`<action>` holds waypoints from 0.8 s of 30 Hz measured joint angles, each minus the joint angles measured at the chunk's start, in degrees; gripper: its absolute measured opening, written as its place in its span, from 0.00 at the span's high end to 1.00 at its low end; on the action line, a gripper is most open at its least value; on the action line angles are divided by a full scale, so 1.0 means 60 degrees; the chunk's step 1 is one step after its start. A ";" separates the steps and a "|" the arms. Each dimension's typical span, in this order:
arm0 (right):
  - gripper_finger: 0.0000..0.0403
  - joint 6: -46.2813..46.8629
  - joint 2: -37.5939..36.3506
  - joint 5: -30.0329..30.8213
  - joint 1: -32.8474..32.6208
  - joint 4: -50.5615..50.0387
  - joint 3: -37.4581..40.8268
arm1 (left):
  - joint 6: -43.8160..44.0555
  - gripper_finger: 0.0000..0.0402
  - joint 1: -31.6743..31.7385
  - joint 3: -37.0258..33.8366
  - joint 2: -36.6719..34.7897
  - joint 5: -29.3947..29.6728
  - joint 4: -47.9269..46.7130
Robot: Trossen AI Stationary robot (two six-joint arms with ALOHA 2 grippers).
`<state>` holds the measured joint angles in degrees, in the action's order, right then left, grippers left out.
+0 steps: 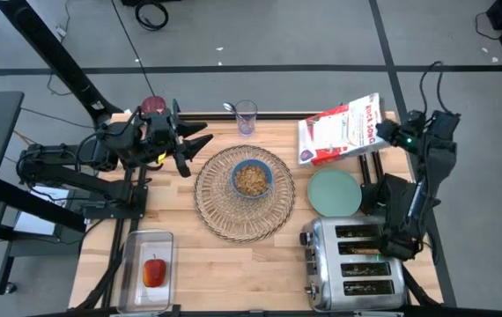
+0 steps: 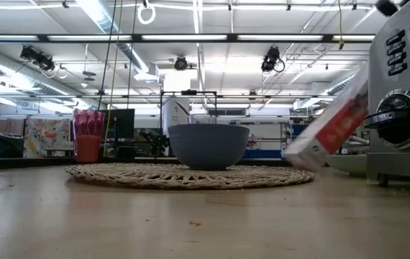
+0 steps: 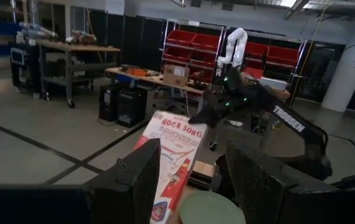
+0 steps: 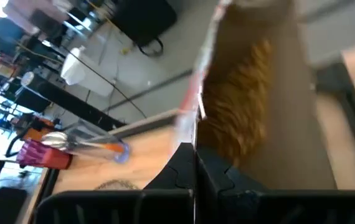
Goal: Arrange a breakfast setting
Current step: Pour the cereal from the white cereal box into the blue bowl
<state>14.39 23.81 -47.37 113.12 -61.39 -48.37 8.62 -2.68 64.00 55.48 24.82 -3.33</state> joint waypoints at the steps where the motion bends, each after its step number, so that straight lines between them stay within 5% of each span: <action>1: 1.00 -0.0010 -0.0020 0.0061 -0.0067 0.0044 -0.0319 | -0.0109 0.53 0.0000 0.0002 0.0000 0.0000 0.0057; 10: 1.00 -0.0312 0.0078 0.0448 -0.0524 0.0470 -0.2104 | -0.0372 0.53 0.0000 0.0007 0.0000 -0.0004 0.0575; 24: 1.00 -0.0431 0.0447 0.0156 -0.1005 0.1016 -0.2181 | -0.0298 0.53 -0.0006 0.0007 0.0000 -0.0004 0.1056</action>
<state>11.80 26.50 -46.43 107.09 -55.29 -61.45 6.83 -2.71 64.04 55.48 24.80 3.01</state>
